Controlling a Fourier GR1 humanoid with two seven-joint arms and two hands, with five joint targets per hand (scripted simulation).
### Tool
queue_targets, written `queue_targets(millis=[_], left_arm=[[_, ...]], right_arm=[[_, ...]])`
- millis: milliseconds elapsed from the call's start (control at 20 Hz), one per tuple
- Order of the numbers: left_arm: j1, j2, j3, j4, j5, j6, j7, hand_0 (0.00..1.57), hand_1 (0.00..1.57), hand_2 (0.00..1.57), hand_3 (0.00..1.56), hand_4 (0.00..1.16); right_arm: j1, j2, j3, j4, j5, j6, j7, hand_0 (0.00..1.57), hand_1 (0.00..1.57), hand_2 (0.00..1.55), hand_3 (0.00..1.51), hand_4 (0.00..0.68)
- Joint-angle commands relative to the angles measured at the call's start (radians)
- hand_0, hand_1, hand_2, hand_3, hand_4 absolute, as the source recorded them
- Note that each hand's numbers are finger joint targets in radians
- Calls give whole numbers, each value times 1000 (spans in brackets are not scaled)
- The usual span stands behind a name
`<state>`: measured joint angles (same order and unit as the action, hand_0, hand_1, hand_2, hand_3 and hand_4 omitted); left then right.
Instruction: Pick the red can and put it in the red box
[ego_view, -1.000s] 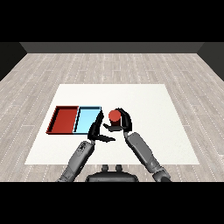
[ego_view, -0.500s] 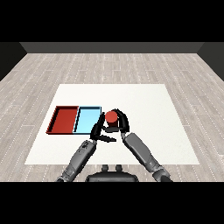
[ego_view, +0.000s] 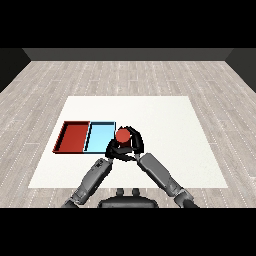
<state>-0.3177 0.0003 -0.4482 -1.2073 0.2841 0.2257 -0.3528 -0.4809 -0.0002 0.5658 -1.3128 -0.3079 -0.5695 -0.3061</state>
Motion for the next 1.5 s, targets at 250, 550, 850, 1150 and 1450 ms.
queue_targets(millis=[250, 550, 850, 1150, 1450], left_arm=[[-42, 0, -4, 30, 7, 29, -36, 0, 0, 0, 0, 157], [-49, 0, -15, -5, 39, 284, 47, 742, 742, 887, 707, 824], [-77, 0, -67, 50, 24, 343, 101, 1510, 1510, 1471, 1387, 878], [-59, 0, -21, 61, 29, 384, -10, 1571, 1571, 1512, 1404, 1015], [-81, 0, -82, -2, 16, 468, 48, 1571, 1571, 1527, 1436, 1080]], right_arm=[[-59, 0, 24, 75, -84, -6, -45, 1476, 1476, 1458, 1371, 642], [-30, 0, 80, 2, -10, -45, 5, 1473, 1473, 1450, 1365, 626], [-38, 0, 135, 91, -113, -66, -81, 1549, 1549, 1468, 1384, 614], [-102, 0, 119, 119, -150, -75, -88, 1450, 1450, 1443, 1377, 615], [-43, 0, 49, 101, -205, 42, -150, 1324, 1324, 1316, 1254, 123]])
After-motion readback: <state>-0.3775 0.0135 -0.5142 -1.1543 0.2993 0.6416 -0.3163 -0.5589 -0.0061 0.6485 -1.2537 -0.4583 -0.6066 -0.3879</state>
